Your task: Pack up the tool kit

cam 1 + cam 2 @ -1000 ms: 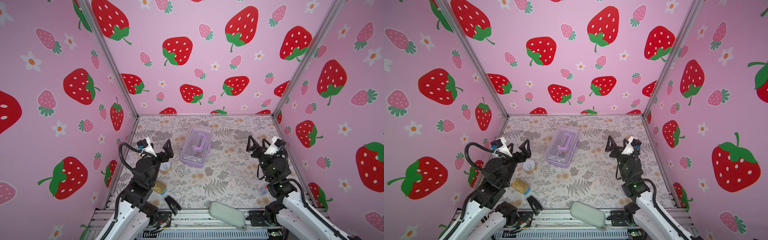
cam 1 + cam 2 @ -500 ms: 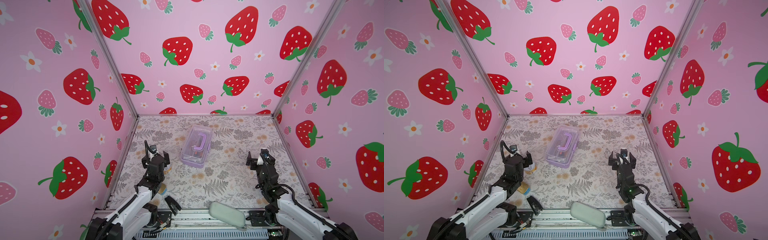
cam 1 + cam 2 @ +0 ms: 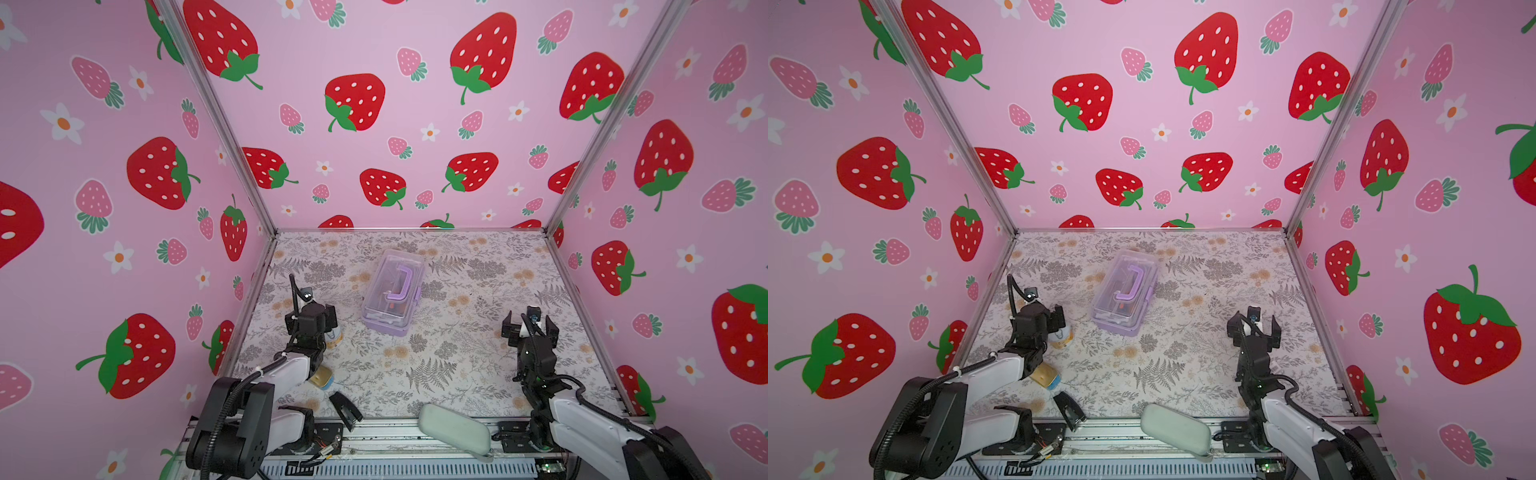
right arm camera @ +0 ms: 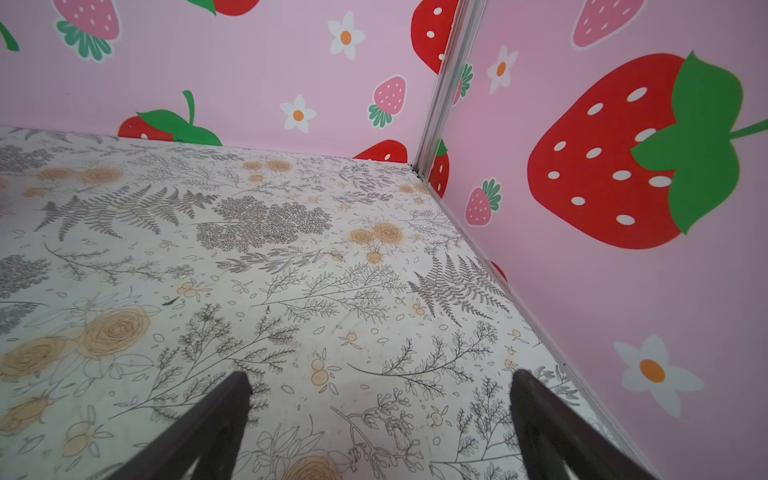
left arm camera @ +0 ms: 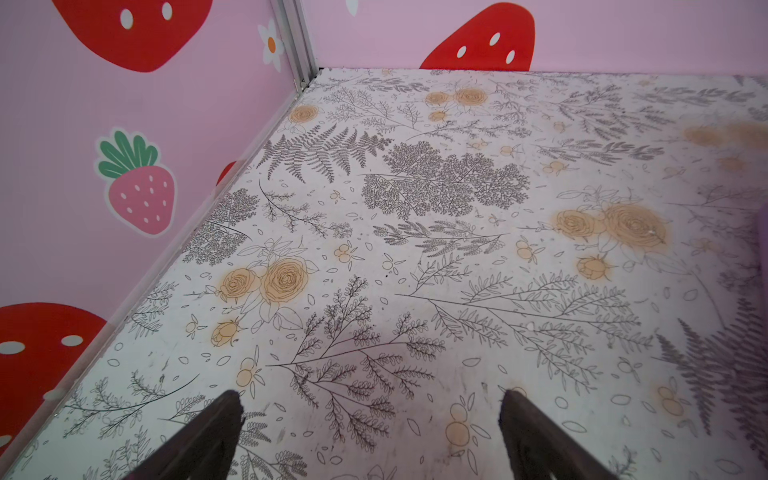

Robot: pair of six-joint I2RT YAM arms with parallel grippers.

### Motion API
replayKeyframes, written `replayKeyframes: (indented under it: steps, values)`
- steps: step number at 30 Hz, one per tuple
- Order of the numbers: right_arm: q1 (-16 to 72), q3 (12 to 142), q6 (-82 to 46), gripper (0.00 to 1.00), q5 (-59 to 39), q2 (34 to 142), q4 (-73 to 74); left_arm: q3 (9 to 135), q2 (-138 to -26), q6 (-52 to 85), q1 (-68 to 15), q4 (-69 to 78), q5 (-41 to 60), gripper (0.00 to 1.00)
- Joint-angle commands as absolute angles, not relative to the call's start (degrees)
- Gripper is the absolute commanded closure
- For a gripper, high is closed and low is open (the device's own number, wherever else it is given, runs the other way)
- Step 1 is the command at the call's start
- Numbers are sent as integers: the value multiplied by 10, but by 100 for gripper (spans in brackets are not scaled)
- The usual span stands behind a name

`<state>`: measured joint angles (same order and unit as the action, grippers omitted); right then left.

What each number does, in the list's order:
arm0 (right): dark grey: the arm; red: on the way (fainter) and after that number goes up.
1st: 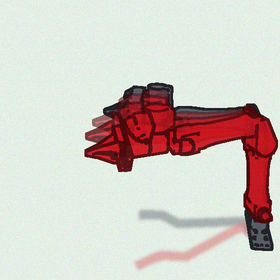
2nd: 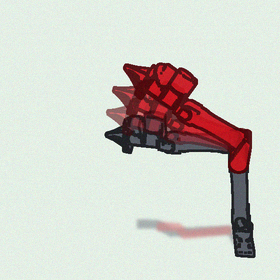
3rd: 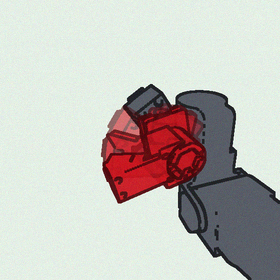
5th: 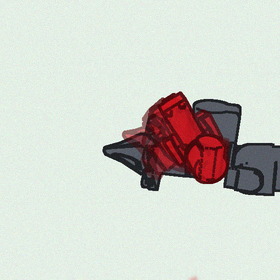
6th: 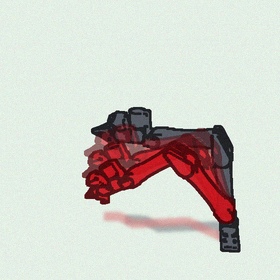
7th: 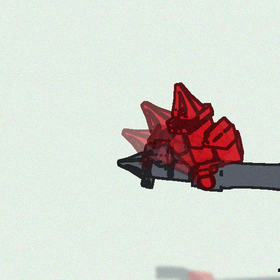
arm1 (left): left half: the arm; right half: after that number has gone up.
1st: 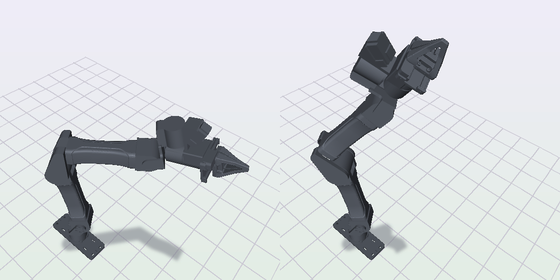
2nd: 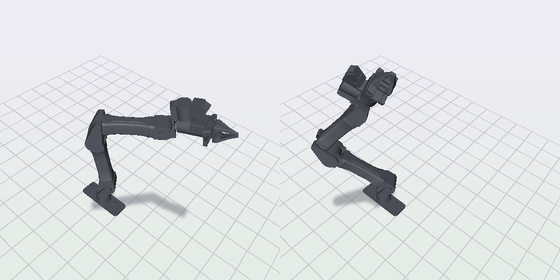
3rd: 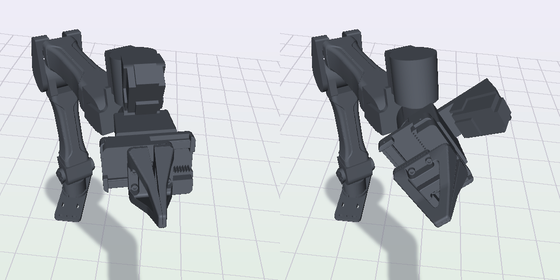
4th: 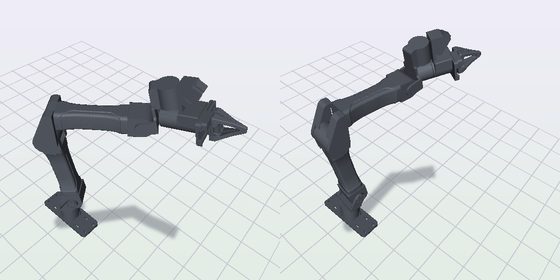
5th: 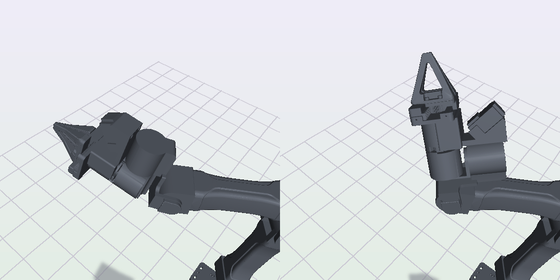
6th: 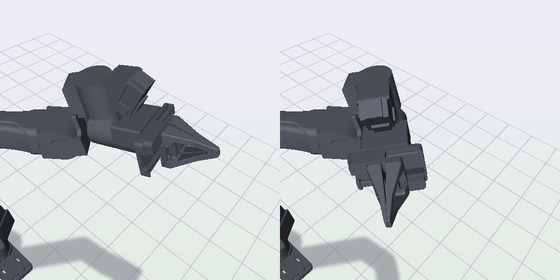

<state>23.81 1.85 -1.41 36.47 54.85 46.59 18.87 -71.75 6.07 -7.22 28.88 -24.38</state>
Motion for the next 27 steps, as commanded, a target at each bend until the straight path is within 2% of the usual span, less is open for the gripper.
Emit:
replayKeyframes:
  steps: [1,9,17,21,23,27]
  values:
    - [223,48,0,1,347,596,520,213,-722,60,-61,321,-217,1]
    - [200,93,4,1,309,706,579,220,-751,58,-26,358,-143,1]
    - [167,113,-8,1,251,741,595,253,-796,49,12,362,-46,1]
    - [140,122,-21,1,212,770,628,186,-890,71,26,591,-71,1]
    - [126,134,-24,1,190,789,630,211,-869,62,28,502,-40,1]
    - [105,161,-25,1,139,804,596,235,-884,46,28,483,1,1]
